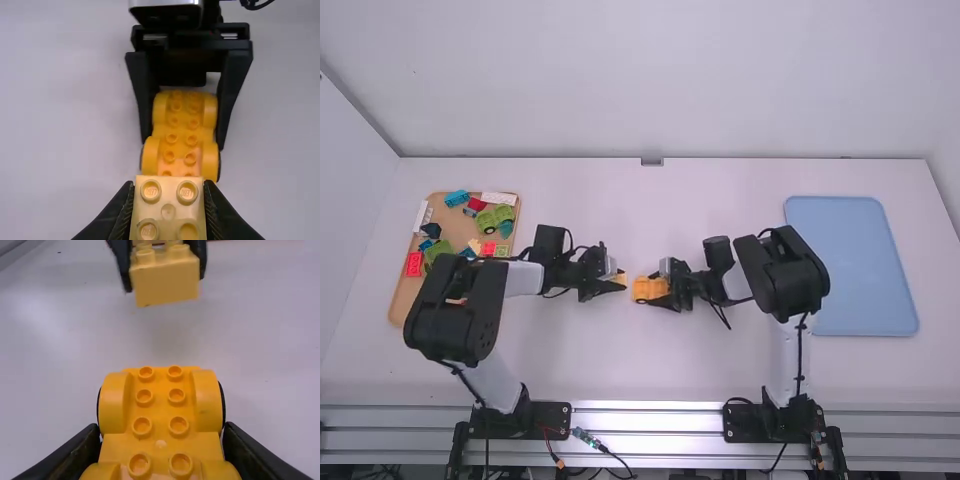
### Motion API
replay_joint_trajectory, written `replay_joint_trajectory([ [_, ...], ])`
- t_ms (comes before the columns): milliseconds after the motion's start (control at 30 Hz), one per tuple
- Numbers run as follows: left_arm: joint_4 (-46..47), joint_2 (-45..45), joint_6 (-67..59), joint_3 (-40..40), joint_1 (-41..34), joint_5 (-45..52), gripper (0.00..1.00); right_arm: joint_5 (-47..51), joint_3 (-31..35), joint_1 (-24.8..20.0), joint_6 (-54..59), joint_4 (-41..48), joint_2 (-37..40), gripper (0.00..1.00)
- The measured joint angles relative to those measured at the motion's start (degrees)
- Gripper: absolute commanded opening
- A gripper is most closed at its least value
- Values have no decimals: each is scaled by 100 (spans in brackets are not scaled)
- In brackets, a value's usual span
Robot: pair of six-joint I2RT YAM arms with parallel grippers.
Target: Assemble lego blocks to make yellow taxi
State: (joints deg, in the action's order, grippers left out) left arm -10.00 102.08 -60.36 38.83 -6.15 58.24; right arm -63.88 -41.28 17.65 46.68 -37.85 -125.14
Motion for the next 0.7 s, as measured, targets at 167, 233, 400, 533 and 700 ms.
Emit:
replay_joint_trajectory([
  [167,-203,0,59,-85,-291,2,2,-26,-234,2,214,612,0,62],
  [233,-269,0,59,-87,-332,2,2,-33,-306,2,341,811,0,62],
  [400,-420,0,72,-85,-481,-48,2,17,-428,74,623,1104,0,74],
  [533,-424,0,83,-85,-603,-129,2,125,-452,210,717,1097,0,75],
  [700,-494,0,81,-85,-629,-138,2,146,-461,227,776,1102,0,54],
])
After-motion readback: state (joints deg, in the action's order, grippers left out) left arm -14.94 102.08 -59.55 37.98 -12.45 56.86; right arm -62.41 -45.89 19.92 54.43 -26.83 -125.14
